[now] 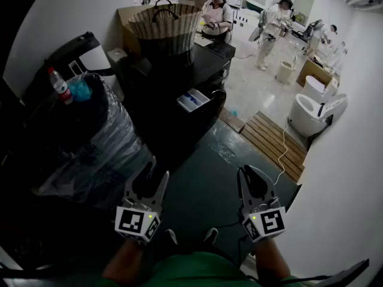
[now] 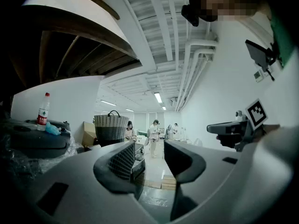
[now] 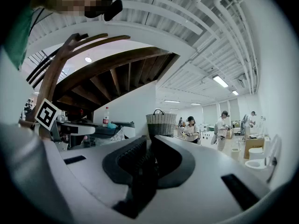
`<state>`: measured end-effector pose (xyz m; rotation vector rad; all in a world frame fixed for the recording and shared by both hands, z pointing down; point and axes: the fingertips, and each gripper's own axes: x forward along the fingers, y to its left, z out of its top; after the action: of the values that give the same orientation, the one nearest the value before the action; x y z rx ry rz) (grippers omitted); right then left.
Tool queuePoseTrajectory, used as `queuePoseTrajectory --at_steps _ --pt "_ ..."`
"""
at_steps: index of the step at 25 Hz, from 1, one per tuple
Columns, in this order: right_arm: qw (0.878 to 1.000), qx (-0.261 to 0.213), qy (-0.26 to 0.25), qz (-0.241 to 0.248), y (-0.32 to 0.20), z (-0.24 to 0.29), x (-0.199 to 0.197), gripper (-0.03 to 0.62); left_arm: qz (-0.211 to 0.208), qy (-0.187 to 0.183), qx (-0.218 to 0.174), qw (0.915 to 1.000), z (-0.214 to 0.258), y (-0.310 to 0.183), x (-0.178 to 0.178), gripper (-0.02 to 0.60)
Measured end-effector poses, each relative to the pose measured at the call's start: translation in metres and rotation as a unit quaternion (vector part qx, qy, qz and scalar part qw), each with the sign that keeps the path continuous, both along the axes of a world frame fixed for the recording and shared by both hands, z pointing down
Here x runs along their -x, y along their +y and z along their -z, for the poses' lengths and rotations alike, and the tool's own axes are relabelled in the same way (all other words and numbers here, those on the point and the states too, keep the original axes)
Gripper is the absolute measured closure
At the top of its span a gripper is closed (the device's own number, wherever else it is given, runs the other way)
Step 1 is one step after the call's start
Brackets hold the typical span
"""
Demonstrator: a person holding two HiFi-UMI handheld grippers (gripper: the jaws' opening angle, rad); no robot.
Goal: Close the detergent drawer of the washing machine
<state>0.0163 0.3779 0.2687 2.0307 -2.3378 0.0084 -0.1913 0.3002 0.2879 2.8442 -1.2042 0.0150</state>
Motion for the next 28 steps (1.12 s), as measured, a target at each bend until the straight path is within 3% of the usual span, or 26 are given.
queuePoseTrajectory --at_steps 8,13,17,20,28 --pt "1.000 -0.009 0.013 -0.018 -0.014 0.008 0.037 0.528 -0.013 0.011 -0.009 0.9998 0.005 -0.021 0.038 0.377" --pt "0.998 -0.042 0.006 -0.044 -0.019 0.030 0.052 0.520 -0.019 0.023 -0.033 0.9990 0.027 -0.033 0.062 0.377" --pt "0.995 -0.064 0.024 -0.070 -0.027 0.046 0.071 0.429 -0.027 0.037 -0.052 0.9976 0.043 -0.050 0.085 0.377" --pt "0.995 -0.059 0.027 -0.079 -0.036 0.043 0.085 0.390 -0.035 0.045 -0.047 0.9973 0.037 -0.064 0.097 0.377" --pt "0.993 -0.035 0.068 -0.090 -0.055 0.025 0.089 0.387 -0.035 0.056 -0.017 0.9977 0.007 -0.098 0.101 0.377"
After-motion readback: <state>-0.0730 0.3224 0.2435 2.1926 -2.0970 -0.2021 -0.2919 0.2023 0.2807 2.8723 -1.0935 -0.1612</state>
